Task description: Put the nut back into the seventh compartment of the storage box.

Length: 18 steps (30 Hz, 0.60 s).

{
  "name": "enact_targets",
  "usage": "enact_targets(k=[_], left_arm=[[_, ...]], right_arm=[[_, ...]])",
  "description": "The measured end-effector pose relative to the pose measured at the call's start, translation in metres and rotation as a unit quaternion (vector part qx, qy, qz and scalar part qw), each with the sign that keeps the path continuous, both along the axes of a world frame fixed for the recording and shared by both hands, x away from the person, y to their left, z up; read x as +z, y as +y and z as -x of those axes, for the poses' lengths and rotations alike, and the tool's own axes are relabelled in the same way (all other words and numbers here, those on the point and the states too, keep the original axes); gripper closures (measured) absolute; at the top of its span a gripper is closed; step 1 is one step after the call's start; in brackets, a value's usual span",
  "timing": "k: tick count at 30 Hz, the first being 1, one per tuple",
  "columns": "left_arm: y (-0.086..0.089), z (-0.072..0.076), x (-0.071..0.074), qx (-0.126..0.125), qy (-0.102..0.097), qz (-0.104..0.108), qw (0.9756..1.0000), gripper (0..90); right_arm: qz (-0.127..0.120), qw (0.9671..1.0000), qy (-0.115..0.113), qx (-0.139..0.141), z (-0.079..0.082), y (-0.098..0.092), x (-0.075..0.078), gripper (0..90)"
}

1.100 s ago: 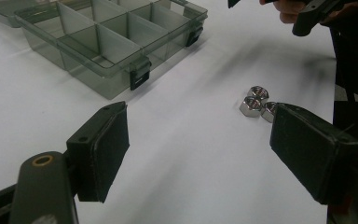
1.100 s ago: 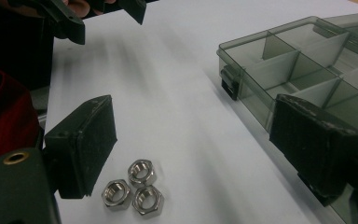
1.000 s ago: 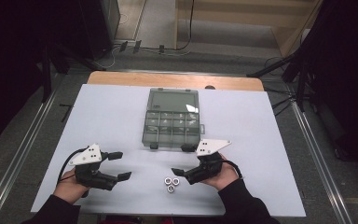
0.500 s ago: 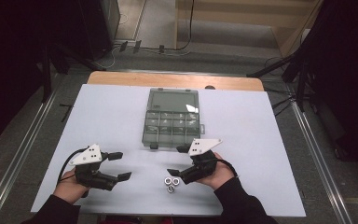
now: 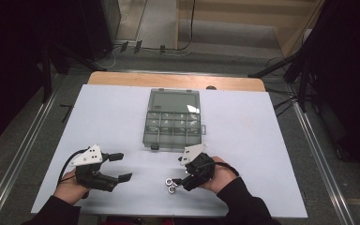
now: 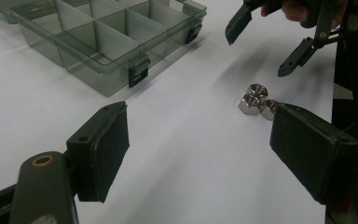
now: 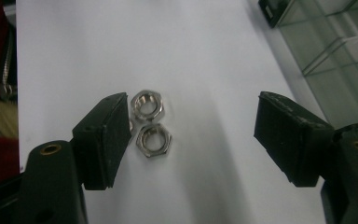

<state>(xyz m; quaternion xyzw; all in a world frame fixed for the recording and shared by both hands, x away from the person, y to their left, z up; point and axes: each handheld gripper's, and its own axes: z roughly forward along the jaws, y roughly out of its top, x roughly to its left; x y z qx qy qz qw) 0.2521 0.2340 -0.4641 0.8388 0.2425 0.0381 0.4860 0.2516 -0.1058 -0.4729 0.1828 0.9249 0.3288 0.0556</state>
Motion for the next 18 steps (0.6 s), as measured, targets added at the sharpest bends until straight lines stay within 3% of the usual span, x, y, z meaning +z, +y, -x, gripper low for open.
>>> enact_targets(k=[5, 6, 8, 12, 18], left_arm=[[-0.0004, -0.0001, -0.0005, 0.0, 0.002, 0.0, 1.0, 19.8], [-0.0003, -0.0001, -0.0007, 0.0, 0.002, -0.001, 1.0, 19.8], [-0.0003, 0.0, -0.0006, 0.0, 0.003, -0.002, 1.0, 19.8], [-0.0004, -0.0001, -0.0007, 0.0, 0.003, -0.002, 1.0, 19.8], [-0.0004, 0.0, -0.0007, -0.001, 0.003, -0.002, 1.0, 19.8]], right_arm=[[0.03, 0.9994, 0.006, 0.016, 0.0009, 0.0024, -0.0008, 29.8], [0.049, 0.9986, 0.013, 0.014, 0.0017, 0.0034, -0.0011, 29.8], [0.055, 0.9982, 0.016, 0.014, 0.0022, 0.0036, -0.0013, 29.9], [0.089, 0.9952, 0.036, 0.02, 0.005, 0.0045, -0.0059, 35.0], [0.093, 0.9945, 0.035, 0.032, 0.0046, 0.007, -0.0089, 41.4]])
